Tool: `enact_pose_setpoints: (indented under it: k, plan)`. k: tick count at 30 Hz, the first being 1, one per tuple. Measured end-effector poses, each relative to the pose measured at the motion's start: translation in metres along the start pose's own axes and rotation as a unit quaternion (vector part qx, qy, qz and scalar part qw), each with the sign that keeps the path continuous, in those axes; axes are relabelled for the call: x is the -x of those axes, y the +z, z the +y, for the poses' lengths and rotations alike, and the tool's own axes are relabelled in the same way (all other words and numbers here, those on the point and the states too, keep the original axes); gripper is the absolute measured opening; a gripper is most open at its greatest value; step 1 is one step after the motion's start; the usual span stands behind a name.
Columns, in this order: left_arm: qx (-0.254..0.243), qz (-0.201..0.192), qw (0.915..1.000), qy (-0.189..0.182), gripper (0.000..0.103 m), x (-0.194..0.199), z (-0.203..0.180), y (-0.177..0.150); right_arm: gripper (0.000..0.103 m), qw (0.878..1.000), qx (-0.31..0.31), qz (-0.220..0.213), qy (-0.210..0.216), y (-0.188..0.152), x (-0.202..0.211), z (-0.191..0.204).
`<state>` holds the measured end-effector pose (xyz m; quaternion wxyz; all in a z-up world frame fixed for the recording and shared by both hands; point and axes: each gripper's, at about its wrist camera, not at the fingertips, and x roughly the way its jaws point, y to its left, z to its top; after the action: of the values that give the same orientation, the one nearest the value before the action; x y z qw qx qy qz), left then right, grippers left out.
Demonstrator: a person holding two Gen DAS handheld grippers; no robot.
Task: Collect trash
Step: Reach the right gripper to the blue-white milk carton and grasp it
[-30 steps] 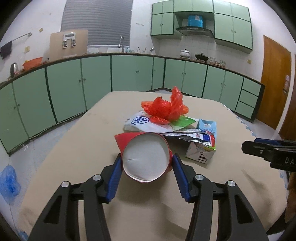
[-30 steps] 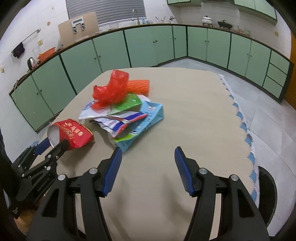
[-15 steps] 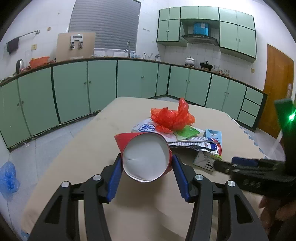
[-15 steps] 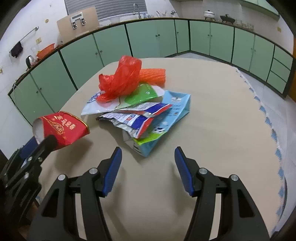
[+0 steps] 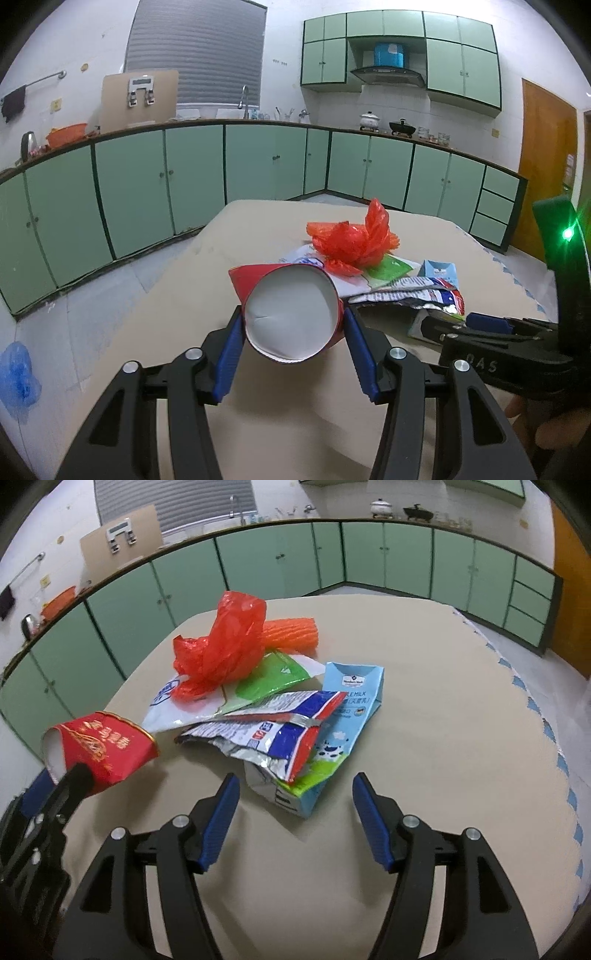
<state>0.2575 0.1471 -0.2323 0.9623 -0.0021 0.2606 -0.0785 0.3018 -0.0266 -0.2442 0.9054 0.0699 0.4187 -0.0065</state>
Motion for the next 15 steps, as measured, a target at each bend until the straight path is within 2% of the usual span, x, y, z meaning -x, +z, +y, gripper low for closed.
enact_pose_setpoints:
  k: [3, 9, 11, 12, 15]
  plan:
    - [0.007, 0.004, 1.0, -0.002, 0.053, -0.005, 0.008, 0.001, 0.069, 1.0, -0.01, 0.0, -0.017, 0.0, -0.004, 0.004]
    - [0.012, 0.008, 0.9999, -0.009, 0.053, -0.007, 0.012, -0.001, 0.069, 0.998, -0.039, 0.006, -0.041, 0.004, -0.018, 0.006]
    - [0.013, 0.008, 0.9998, -0.01, 0.053, -0.008, 0.013, 0.0, 0.064, 0.998, -0.045, 0.006, -0.046, 0.005, -0.019, 0.004]
    - [0.015, 0.007, 0.9998, -0.01, 0.053, -0.008, 0.014, 0.001, 0.049, 0.998, -0.046, 0.005, -0.046, 0.006, -0.018, 0.003]
    - [0.021, 0.005, 0.9997, -0.011, 0.053, -0.009, 0.018, 0.002, 0.047, 0.997, -0.059, 0.007, -0.047, 0.006, -0.015, -0.004]
